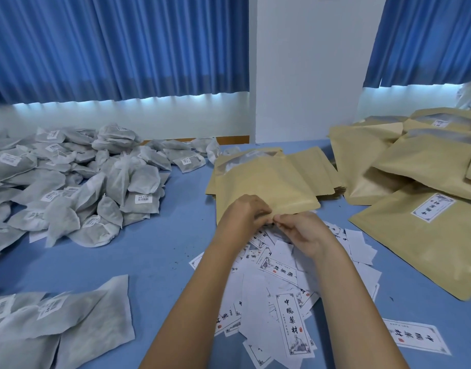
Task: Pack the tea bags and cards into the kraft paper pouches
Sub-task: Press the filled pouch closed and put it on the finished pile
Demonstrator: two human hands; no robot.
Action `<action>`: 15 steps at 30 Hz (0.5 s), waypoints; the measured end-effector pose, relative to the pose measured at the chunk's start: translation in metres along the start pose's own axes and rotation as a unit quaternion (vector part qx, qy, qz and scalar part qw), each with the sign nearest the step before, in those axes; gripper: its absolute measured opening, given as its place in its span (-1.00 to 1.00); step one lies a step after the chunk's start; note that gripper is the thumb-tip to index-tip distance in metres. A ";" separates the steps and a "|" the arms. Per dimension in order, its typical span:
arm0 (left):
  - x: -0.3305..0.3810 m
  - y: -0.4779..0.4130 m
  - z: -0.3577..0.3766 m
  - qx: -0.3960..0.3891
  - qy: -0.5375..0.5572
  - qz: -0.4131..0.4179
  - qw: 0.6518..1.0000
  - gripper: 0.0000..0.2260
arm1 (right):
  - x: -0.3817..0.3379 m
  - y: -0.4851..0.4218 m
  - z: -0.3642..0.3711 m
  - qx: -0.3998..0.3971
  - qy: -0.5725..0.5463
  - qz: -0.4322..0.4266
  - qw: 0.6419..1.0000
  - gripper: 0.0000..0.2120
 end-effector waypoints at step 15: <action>0.001 -0.020 -0.010 -0.094 0.004 -0.020 0.995 -0.94 | -0.003 0.002 0.001 -0.033 -0.009 -0.029 0.999 -0.74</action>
Point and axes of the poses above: each hand's wrist, its own y-axis away from the middle knuckle, its own z-axis out of the palm, x = y × z, the point moved 4 cm from there along -y, towards the middle knuckle, and after that the axes turned 1 degree about -z, right-handed, at the moved point
